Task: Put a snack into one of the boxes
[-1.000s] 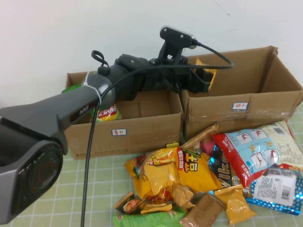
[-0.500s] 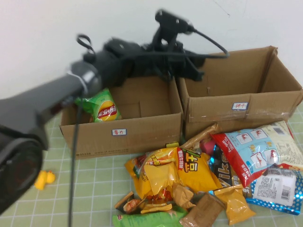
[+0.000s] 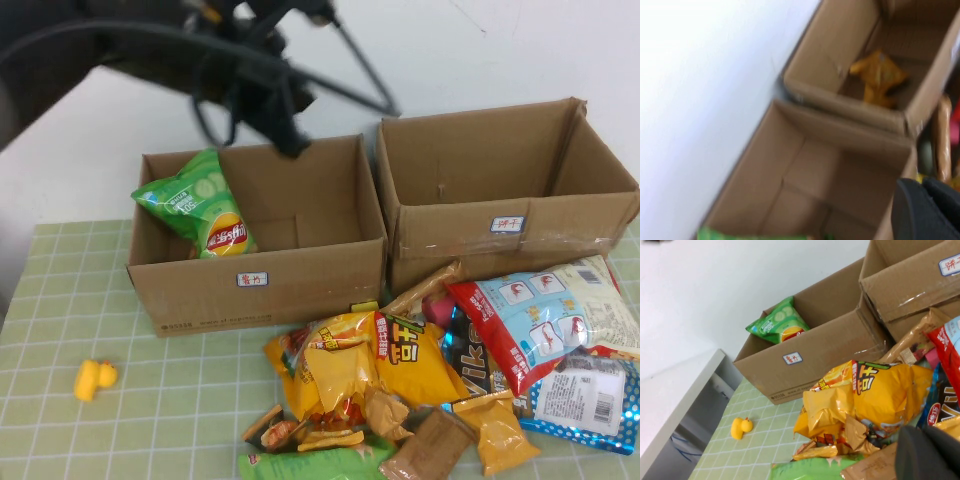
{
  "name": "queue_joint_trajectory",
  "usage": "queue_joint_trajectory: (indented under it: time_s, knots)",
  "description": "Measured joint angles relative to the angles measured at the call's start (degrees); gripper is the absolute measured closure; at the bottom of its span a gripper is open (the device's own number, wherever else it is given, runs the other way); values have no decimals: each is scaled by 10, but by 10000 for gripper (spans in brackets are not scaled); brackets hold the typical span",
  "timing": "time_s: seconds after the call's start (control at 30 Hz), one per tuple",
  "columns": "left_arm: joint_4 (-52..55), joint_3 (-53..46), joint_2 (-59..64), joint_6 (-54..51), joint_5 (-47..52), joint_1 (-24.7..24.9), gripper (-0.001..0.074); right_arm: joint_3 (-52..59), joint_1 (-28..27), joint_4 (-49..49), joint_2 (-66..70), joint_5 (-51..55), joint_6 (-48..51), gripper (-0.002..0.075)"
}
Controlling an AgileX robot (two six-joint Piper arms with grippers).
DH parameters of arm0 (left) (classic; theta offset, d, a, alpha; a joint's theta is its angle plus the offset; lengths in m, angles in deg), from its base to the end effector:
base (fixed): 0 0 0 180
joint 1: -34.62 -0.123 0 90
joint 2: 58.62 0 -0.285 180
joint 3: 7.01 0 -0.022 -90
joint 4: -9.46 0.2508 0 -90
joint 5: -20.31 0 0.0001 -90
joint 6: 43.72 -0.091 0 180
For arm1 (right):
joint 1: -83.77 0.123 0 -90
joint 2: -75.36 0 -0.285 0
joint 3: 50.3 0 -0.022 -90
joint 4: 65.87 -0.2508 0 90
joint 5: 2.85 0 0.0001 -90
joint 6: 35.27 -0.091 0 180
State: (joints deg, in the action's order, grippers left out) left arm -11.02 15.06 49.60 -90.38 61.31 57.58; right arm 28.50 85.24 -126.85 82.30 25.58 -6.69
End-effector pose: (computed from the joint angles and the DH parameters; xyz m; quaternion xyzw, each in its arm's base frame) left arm 0.3694 -0.1792 0.3812 0.4470 0.7625 -0.0707 0.4623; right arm 0.0459 0.0392 0.1829 0.0475 0.7617 0.3231 0.5596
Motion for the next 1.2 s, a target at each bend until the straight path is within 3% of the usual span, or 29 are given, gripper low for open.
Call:
queue_joint_trajectory:
  time_s: [0.3,0.5,0.8,1.03,1.2]
  knots:
    - [-7,-318,-240,33,-130,0,735,0,0,-5,0,1,0,728]
    - [-24,-475,-378,53,-151,0,735,0,0,-5,0,1,0,728]
    - [-42,-579,-530,83,-65,0,735,0,0,-5,0,1,0,728]
    - [-11,-587,-553,89,42,0,735,0,0,-5,0,1,0,728]
    - [17,-618,-583,136,13,-1,735,0,0,-5,0,1,0,728]
